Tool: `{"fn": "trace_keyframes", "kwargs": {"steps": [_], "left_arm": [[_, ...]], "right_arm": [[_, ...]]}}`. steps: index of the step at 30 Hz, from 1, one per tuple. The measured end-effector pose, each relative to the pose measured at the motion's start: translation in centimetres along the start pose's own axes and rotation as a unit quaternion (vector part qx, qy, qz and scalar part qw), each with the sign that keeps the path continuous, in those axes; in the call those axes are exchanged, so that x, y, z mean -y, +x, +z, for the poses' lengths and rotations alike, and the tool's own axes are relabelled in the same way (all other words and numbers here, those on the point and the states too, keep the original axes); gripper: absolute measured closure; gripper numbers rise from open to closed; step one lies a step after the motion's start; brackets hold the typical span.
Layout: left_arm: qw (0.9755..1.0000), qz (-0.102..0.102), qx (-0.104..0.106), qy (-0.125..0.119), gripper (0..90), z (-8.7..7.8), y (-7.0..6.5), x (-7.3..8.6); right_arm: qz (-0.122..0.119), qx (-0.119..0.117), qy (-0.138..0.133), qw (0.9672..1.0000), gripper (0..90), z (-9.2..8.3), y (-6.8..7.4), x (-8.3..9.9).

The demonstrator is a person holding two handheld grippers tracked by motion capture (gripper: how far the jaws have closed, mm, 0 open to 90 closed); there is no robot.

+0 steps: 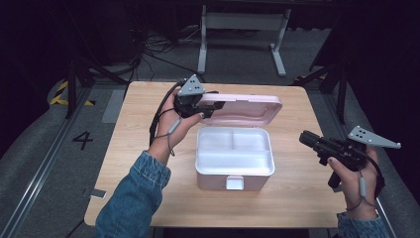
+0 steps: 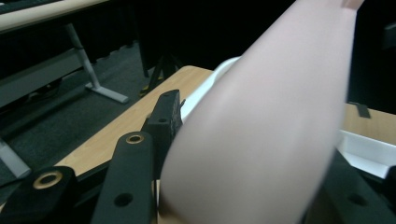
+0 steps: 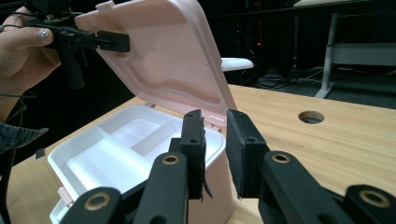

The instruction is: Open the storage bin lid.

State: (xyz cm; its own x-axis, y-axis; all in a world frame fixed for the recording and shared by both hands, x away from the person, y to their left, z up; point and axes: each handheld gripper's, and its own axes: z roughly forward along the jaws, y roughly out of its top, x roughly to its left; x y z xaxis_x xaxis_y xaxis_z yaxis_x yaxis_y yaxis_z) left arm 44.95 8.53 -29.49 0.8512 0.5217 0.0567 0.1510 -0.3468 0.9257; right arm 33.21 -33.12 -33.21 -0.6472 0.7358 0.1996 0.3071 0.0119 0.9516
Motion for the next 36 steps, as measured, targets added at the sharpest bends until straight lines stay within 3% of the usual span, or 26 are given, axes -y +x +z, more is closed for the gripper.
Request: {"fn": "trace_keyframes", "kwargs": {"steps": [14,19,27,36], "left_arm": [[0.9983,-0.053,-0.025,-0.003,57.3,1.8,3.0,0.0],[0.9975,-0.058,-0.04,-0.001,56.0,2.6,3.7,0.2],[0.9961,-0.076,-0.044,-0.002,52.6,3.6,4.5,0.6],[0.9955,-0.078,-0.053,0.002,46.4,4.5,5.1,1.0]], "right_arm": [[0.004,-0.005,0.006,1.0,77.3,0.7,-0.3,0.1],[0.005,-0.004,0.008,0.9999,77.2,0.8,-0.5,0.2],[0.009,-0.002,0.009,0.9999,76.9,0.9,-0.7,0.4],[0.014,-0.002,0.014,0.9998,76.0,0.9,-0.9,0.5]]}}
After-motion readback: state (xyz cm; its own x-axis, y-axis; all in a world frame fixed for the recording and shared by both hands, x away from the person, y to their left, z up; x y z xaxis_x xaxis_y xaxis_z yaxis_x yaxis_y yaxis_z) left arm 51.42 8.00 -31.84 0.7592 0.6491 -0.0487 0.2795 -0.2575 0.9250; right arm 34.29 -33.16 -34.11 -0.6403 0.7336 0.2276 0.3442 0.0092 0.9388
